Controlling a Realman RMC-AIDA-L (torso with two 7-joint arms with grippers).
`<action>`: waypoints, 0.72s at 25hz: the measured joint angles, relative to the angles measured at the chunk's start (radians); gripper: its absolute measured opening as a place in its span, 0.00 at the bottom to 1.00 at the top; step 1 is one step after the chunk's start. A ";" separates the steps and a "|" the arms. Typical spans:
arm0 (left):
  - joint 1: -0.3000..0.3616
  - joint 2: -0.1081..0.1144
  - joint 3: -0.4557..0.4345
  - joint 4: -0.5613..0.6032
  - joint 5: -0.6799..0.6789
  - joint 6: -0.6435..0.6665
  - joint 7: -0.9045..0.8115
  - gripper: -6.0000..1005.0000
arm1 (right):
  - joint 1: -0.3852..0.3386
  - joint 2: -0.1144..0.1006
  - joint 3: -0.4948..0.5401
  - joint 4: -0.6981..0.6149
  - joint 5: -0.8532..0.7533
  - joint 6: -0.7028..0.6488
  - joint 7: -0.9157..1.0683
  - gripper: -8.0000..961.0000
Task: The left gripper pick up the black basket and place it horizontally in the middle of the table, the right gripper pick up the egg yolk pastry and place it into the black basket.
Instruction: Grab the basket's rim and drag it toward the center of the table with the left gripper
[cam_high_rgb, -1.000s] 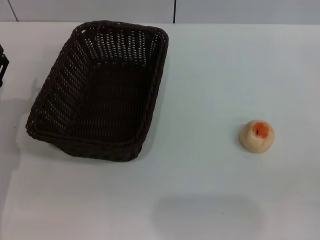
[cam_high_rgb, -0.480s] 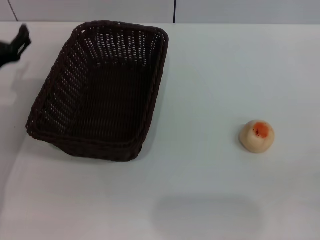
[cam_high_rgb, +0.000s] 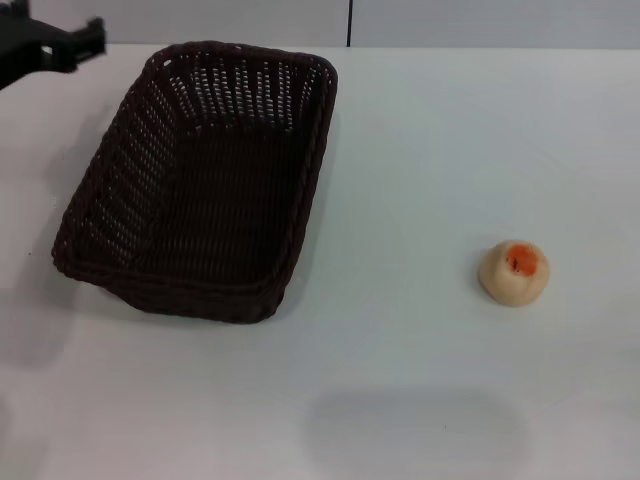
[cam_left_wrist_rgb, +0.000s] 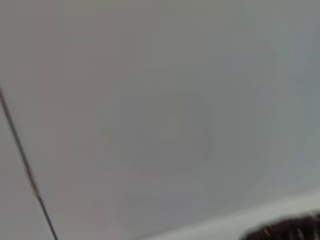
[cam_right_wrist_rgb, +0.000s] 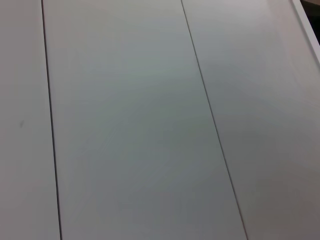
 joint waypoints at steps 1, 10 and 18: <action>-0.021 -0.035 -0.038 -0.026 -0.007 -0.113 0.064 0.76 | 0.001 0.000 0.000 0.000 0.000 0.001 0.000 0.80; -0.160 -0.183 -0.241 -0.052 -0.088 -0.559 0.371 0.74 | 0.004 0.000 -0.015 -0.002 0.002 0.009 0.000 0.80; -0.223 -0.184 -0.250 0.029 -0.049 -0.634 0.371 0.72 | 0.005 0.001 -0.023 0.000 -0.001 0.016 0.000 0.80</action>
